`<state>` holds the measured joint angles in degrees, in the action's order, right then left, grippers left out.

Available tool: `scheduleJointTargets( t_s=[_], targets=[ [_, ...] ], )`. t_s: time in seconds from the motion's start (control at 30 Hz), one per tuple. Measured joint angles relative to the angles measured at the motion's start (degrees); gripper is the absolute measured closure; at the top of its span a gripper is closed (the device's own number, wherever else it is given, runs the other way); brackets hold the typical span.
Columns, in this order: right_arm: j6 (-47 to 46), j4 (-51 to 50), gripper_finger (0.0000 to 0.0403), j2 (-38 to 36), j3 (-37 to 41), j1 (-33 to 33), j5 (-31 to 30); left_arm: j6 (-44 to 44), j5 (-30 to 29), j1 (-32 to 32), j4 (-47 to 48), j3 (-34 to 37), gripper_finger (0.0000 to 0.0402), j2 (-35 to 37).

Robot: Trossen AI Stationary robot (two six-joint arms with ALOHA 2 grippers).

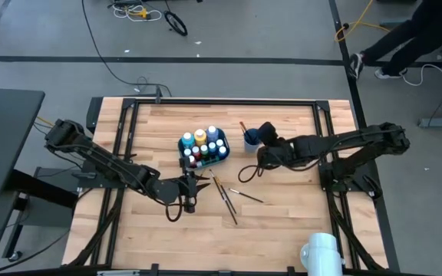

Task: Pick & Place Paint Supplies
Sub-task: Put the silver paint brush into the blue cup

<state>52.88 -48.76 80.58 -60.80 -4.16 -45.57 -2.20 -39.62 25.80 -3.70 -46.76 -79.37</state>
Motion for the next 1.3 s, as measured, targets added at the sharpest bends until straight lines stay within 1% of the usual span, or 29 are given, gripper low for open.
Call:
scheduleJointTargets(
  t_s=[0.1, 0.23, 0.43, 0.5, 0.63, 0.7, 0.8, 0.9, 1.0, 1.07, 1.1, 1.17, 1.3],
  targets=[
    [-2.13, 3.09, 0.0327, 0.00, 0.00, 0.08, -2.07, -0.07, 0.00, -0.01, 0.08, 0.00, 0.0320, 0.00],
    [-6.93, 8.80, 0.0315, 0.00, 0.00, -0.04, -1.47, 0.61, 0.00, 0.00, 0.63, 0.00, 0.0320, 0.00],
    [-23.88, 18.16, 0.0308, 0.00, 0.00, -2.95, -0.85, 8.93, -0.01, -0.01, 2.55, 0.00, 0.0320, -0.02],
    [-30.50, 19.54, 0.0309, 0.00, -0.02, -4.31, 3.04, 11.99, -0.71, 0.00, 3.27, 0.00, 0.0320, -0.44],
    [-44.00, 21.00, 0.0309, 0.00, -0.02, -7.75, 13.17, 18.91, -2.40, -0.02, 4.84, 0.02, 0.0320, -1.81],
    [-49.20, 23.40, 0.0307, -0.02, 1.02, -9.72, 15.67, 20.03, -2.82, -0.02, 5.28, 0.11, 0.0320, -2.86],
    [-53.91, 31.96, 0.0307, 0.02, 5.92, -12.81, 16.27, 20.08, -2.83, -0.02, 5.88, 0.07, 0.0320, -4.96],
    [-56.98, 45.71, 0.0307, 0.02, 13.58, -15.30, 17.51, 21.10, -3.47, 0.00, 5.17, 0.07, 0.0320, -7.05],
    [-60.15, 60.36, 0.0307, 0.11, 22.45, -17.07, 15.24, 21.56, -4.70, 0.00, 4.91, 0.07, 0.0320, -7.02],
    [-61.37, 68.34, 0.0307, 0.33, 26.87, -17.41, 13.90, 21.33, -5.04, -0.02, 4.39, 0.08, 0.0320, -6.76],
    [-62.58, 70.31, 0.0307, 0.68, 28.76, -17.38, 13.18, 20.81, -5.40, 0.00, 3.11, 0.09, 0.0320, -6.38],
    [-67.34, 71.19, 0.0307, 2.04, 31.79, -17.10, 12.01, 19.45, -5.69, 0.00, -0.01, 0.03, 0.0320, -5.59],
    [-74.85, 73.98, 0.0307, 6.99, 34.19, -16.98, 13.05, 16.83, -5.56, 0.00, -2.70, 0.04, 0.0320, -5.64]
  ],
)
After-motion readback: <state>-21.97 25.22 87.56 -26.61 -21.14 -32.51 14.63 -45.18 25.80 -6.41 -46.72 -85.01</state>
